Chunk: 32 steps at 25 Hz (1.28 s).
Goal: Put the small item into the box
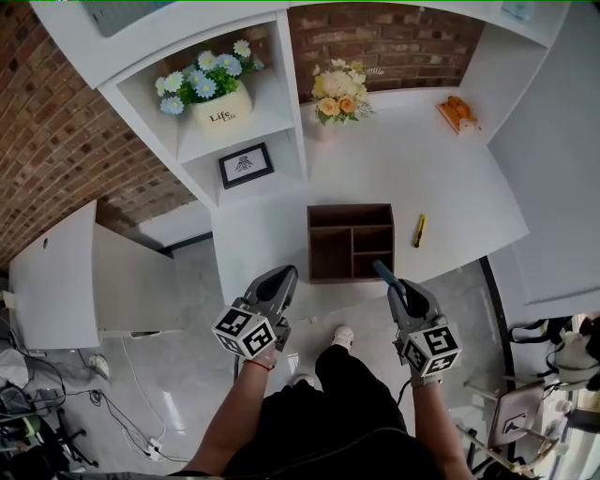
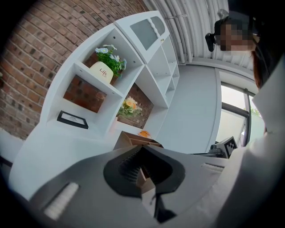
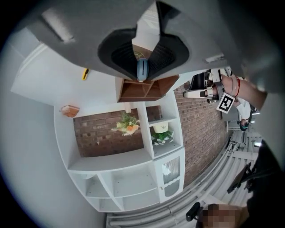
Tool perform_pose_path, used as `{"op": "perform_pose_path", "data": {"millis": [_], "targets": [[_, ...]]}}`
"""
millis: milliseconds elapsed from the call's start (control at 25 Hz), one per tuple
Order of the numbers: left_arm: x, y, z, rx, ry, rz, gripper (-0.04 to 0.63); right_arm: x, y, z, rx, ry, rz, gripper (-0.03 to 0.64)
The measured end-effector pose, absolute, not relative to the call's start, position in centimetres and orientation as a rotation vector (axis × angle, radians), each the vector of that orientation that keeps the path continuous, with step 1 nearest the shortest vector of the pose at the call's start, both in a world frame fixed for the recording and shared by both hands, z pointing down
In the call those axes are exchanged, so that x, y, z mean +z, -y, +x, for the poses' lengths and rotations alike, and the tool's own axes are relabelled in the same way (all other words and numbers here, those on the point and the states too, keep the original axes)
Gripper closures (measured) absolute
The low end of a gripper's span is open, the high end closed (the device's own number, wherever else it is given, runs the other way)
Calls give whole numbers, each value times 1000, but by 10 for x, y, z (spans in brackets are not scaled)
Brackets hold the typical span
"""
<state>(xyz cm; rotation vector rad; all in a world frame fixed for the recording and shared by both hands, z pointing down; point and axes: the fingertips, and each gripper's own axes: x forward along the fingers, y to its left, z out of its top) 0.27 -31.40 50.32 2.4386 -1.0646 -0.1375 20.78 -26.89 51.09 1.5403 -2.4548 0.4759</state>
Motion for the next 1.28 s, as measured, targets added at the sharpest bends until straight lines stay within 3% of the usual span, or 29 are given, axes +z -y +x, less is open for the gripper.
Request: {"op": "perform_pose_path", "data": {"millis": [1280], "targets": [[519, 332, -14, -135, 1277, 2302, 594, 552, 310, 182, 517, 2387, 1128, 548]]}}
